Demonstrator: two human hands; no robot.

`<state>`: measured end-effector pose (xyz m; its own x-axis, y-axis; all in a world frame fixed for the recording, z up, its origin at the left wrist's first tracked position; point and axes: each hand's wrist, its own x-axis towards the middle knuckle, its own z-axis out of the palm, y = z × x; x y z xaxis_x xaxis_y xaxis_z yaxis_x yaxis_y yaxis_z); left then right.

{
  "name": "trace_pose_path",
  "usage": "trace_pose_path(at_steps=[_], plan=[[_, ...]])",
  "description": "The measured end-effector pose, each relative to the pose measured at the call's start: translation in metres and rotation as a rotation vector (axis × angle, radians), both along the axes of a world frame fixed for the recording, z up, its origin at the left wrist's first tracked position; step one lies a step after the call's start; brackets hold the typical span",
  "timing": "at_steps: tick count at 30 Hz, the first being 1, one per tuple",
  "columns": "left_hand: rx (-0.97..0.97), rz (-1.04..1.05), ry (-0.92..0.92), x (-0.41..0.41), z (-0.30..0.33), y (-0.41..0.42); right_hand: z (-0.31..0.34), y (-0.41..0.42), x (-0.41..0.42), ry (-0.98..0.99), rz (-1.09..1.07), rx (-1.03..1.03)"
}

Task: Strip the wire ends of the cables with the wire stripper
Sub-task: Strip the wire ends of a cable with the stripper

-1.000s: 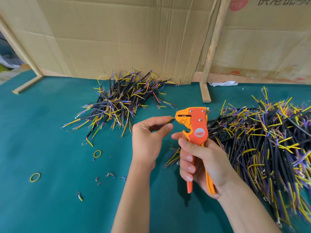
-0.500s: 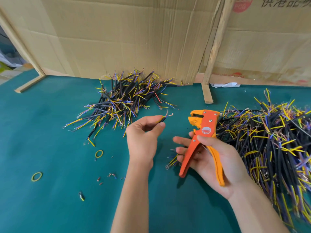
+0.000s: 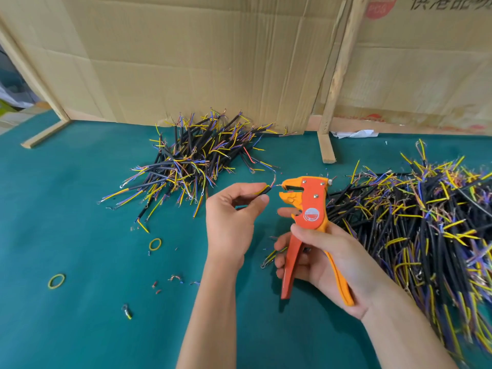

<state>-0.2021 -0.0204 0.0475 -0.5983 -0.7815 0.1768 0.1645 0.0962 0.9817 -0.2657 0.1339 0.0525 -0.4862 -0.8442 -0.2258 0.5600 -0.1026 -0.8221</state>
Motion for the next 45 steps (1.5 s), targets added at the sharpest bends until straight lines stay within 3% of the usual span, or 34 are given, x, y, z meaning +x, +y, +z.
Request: trace_pose_path(at_steps=[10, 18, 22, 25, 29, 36, 45], plan=[[-0.042, -0.020, -0.034, -0.001, 0.000, 0.002, 0.001, 0.000, 0.004, 0.030, 0.045, -0.057], [-0.060, -0.015, -0.041, -0.004, 0.000, 0.008, -0.004, -0.010, 0.009, 0.019, -0.147, -0.047], [-0.030, 0.063, -0.010, -0.003, 0.000, 0.004, -0.003, -0.004, 0.002, -0.094, -0.142, -0.128], [-0.018, 0.121, 0.012, -0.002, 0.000, 0.003, -0.001, 0.006, -0.007, -0.057, -0.053, -0.097], [-0.092, 0.175, 0.005, -0.003, -0.002, 0.003, 0.000, 0.012, -0.007, -0.060, 0.102, -0.061], [-0.289, 0.136, -0.035, -0.001, 0.000, 0.006, 0.000, 0.004, -0.003, -0.152, 0.095, -0.080], [-0.645, 0.153, -0.120, -0.002, -0.004, 0.008, 0.000, 0.006, -0.007, -0.134, 0.091, -0.065]])
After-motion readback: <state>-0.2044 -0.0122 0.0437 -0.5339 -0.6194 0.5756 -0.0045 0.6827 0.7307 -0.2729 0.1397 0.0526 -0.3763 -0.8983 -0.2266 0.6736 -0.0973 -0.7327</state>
